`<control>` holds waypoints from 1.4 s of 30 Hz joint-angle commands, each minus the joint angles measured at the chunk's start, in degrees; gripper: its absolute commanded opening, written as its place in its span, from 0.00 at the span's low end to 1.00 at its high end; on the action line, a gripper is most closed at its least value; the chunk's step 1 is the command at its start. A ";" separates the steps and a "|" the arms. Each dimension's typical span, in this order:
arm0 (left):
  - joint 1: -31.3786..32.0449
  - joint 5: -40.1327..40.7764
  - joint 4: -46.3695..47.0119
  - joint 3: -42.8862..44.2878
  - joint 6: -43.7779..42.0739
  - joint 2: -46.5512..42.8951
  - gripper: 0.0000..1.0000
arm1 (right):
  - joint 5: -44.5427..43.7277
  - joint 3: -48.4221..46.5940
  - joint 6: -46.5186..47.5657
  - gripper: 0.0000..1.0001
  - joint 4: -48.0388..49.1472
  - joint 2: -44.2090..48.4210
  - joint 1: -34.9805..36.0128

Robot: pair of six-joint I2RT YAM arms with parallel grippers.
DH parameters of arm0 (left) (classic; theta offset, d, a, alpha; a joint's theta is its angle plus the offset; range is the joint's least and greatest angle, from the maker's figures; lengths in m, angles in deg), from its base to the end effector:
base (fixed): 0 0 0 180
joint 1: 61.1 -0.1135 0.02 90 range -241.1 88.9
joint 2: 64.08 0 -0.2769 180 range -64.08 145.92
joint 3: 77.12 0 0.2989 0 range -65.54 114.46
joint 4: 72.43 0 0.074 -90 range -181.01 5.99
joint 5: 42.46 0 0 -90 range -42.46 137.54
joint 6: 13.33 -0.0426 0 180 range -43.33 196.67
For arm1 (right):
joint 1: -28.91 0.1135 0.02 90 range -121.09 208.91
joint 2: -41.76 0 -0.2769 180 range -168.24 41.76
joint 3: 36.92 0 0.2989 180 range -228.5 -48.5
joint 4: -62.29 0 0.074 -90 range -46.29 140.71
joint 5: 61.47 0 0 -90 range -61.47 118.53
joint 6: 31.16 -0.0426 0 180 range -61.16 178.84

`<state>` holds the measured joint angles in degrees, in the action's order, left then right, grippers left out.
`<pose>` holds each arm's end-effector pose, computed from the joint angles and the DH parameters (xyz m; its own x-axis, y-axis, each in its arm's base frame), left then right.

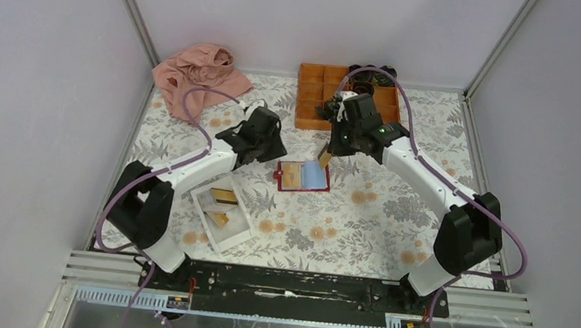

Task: Put the credit cards into the card holder
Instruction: Adjust the credit card.

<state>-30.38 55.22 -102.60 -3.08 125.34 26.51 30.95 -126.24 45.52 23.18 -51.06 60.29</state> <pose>0.3374 -0.1938 0.2206 -0.7343 -0.4293 -0.5258 -0.1876 0.8728 -0.4506 0.3557 0.2191 0.2929 -0.6884 -0.1503 -0.7096 -0.3989 0.8955 0.1974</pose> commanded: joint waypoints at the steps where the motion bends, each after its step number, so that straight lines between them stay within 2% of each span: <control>1: -0.76 -7.44 9.59 2.59 -3.59 2.17 0.45 | 11.36 -1.64 0.07 0.00 0.47 4.46 -0.87; 4: -2.29 -14.72 18.05 0.51 -4.32 1.85 0.50 | 19.14 -1.55 -0.36 0.00 -1.74 5.70 -3.62; 8: -2.88 -23.87 31.65 -7.88 -3.19 -1.36 0.58 | 25.93 1.27 -2.46 0.00 -3.25 8.32 -5.47; 15: -3.01 -32.42 39.88 -13.87 -3.17 -5.84 0.63 | 37.92 5.75 -6.87 0.00 -2.72 11.48 -6.58; 19: -3.21 -36.77 46.70 -17.92 -0.35 -9.93 0.61 | 40.72 6.56 -8.67 0.00 -4.12 13.88 -6.59; 27: -3.55 -40.21 52.59 -24.67 2.05 -15.25 0.55 | 43.52 8.45 -9.64 0.00 -4.61 15.12 -6.53; 35: -3.98 -45.09 53.44 -23.48 1.09 -13.31 0.47 | 49.06 10.04 -7.79 0.00 -3.72 12.10 -7.99; 42: -5.13 -53.63 59.89 -24.61 4.35 -10.08 0.38 | 53.88 10.20 -8.07 0.00 -2.06 9.88 -10.01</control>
<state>-34.60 8.58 -50.19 -27.54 127.72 14.95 79.27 -115.90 37.50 19.07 -40.33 51.46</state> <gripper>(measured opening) 0.391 0.011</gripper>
